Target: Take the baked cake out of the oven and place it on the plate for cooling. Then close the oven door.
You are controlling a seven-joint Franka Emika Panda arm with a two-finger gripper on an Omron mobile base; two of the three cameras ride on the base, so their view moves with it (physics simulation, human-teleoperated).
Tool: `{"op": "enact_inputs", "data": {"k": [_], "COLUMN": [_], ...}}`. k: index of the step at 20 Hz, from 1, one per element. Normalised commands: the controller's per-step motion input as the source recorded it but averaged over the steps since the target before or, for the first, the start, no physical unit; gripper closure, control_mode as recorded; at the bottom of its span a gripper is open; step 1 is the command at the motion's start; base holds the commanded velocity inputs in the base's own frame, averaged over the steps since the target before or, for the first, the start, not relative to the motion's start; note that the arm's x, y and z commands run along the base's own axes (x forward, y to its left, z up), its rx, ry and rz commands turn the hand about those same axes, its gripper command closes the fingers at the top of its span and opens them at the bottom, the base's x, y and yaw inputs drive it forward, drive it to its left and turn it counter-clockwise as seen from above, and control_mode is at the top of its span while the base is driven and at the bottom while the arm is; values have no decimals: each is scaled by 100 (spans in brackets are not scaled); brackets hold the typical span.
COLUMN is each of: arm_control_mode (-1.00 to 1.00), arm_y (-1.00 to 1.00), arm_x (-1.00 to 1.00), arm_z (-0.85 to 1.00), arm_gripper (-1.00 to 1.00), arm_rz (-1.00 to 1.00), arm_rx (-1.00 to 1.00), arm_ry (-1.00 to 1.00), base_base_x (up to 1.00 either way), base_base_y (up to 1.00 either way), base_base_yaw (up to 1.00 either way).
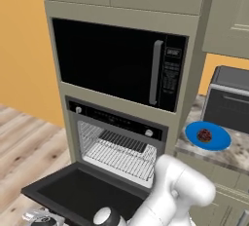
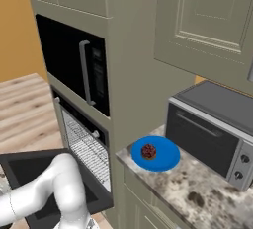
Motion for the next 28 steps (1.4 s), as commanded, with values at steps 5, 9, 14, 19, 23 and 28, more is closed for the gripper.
{"op": "enact_inputs", "data": {"k": [5,9,14,19,23,28], "arm_control_mode": [-100,-100,-100,-100,-100,-100], "arm_y": [-93,-100,-100,-100,-84,-80], "arm_x": [1,19,21,33,36,26], "arm_z": [-12,-29,-45,-39,-25,-38], "arm_gripper": [-100,-100,-100,-100,-100,-100], "arm_rz": [-23,-25,-33,-46,-58,-63], "arm_rx": [-34,-25,-16,-10,-6,-4], "arm_ry": [-32,-14,-4,-5,-6,-7], "base_base_x": [0,0,0,0,0,0], "base_base_y": [0,0,0,0,0,0], "base_base_yaw": [0,0,0,0,0,0]}}
